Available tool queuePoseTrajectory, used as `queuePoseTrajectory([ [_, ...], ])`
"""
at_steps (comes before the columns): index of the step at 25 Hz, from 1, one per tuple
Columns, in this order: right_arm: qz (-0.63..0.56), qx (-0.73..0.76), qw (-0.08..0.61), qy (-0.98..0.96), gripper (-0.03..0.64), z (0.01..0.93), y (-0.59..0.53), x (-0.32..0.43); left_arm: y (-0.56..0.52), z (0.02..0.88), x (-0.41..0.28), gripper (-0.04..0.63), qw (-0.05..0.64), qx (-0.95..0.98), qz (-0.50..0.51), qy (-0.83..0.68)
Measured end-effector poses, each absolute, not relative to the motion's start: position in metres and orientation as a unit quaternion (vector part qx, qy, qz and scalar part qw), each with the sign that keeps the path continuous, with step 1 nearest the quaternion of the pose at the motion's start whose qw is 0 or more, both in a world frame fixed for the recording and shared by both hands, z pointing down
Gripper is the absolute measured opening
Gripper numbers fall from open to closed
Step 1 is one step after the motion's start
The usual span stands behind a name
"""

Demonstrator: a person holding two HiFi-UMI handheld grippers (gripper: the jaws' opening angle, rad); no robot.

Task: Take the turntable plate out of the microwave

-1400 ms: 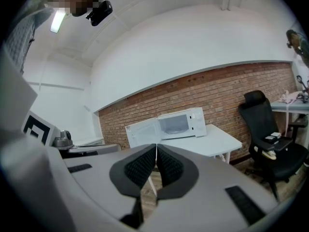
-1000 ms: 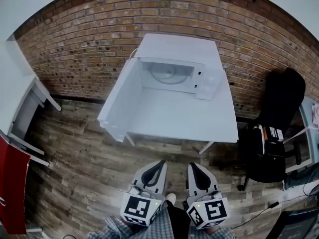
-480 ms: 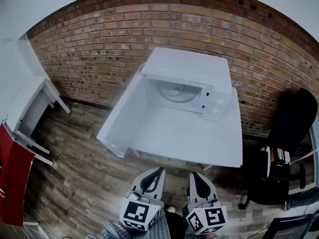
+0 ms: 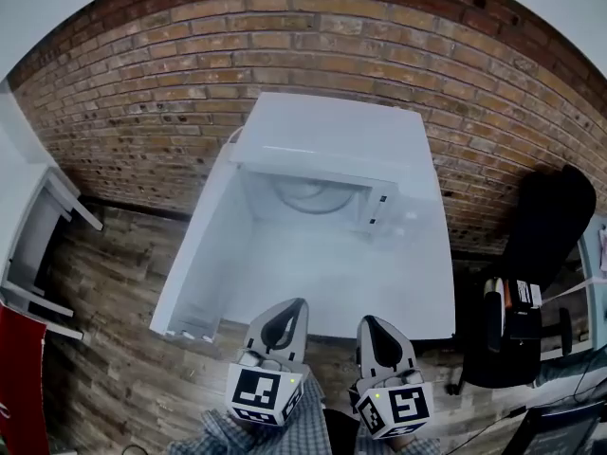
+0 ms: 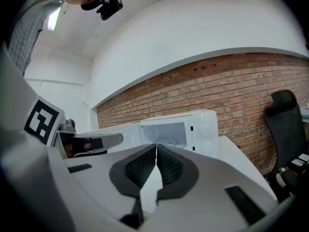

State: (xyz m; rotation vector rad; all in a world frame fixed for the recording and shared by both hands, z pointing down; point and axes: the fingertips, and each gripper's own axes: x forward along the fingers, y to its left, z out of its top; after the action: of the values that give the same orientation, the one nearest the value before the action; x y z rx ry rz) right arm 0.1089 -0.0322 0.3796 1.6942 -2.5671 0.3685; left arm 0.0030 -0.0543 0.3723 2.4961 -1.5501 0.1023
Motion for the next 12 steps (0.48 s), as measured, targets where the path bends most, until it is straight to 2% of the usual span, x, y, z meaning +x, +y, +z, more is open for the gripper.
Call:
queuePoseTrajectory([
  [12,0.149,0.547,0.043,-0.822,0.018,0.386,-0.184,0.053,-0.202,0.382,-0.021,0.011,0.139,0.866,0.04,-0.479],
])
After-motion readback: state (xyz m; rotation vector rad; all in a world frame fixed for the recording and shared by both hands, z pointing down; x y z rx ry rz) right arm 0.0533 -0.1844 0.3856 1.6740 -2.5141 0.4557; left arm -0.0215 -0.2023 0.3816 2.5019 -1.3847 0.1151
